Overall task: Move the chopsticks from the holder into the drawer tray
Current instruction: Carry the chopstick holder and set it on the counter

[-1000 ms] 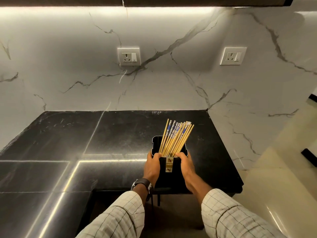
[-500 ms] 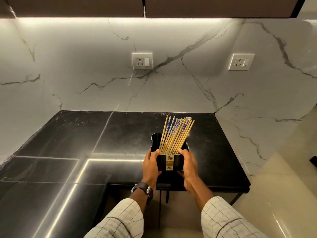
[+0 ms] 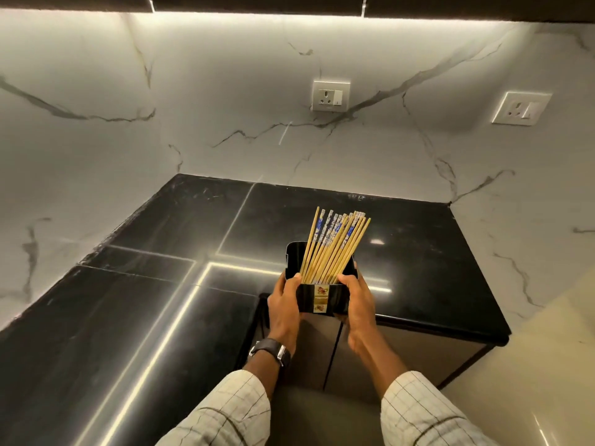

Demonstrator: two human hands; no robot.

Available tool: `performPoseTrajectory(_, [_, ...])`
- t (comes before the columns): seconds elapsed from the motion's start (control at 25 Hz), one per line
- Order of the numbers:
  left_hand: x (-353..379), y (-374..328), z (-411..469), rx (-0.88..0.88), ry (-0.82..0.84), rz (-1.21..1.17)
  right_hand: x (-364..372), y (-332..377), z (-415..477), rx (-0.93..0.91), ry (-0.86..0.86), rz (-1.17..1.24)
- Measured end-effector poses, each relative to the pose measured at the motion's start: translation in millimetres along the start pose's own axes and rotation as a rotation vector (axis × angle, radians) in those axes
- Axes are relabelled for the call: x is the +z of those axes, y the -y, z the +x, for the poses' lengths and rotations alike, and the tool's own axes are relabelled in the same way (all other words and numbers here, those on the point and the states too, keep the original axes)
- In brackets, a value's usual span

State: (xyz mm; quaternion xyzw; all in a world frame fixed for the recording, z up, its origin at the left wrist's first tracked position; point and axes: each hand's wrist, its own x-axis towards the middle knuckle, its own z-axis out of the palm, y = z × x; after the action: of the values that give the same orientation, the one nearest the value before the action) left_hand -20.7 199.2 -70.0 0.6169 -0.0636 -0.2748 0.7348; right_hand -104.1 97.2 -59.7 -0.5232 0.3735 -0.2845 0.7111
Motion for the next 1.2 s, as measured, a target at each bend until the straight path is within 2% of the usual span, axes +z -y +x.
performPoseTrajectory(0.36, [-82.1, -15.6, -70.1, 0.119, -0.222, -0.015, 52.7, -17.7, -64.8, -0.001, 0.276, -0.026])
performPoseTrajectory(0.68, [-137.0, -7.7, -193.9, 0.188, -0.509, -0.041, 69.4, -41.9, -160.8, 0.054, 0.591, -0.096])
performPoseTrajectory(1.2, [-238.9, 20.6, -376.2, 0.265, -0.96, -0.123, 117.3, -94.3, -333.8, 0.156, 1.001, -0.186])
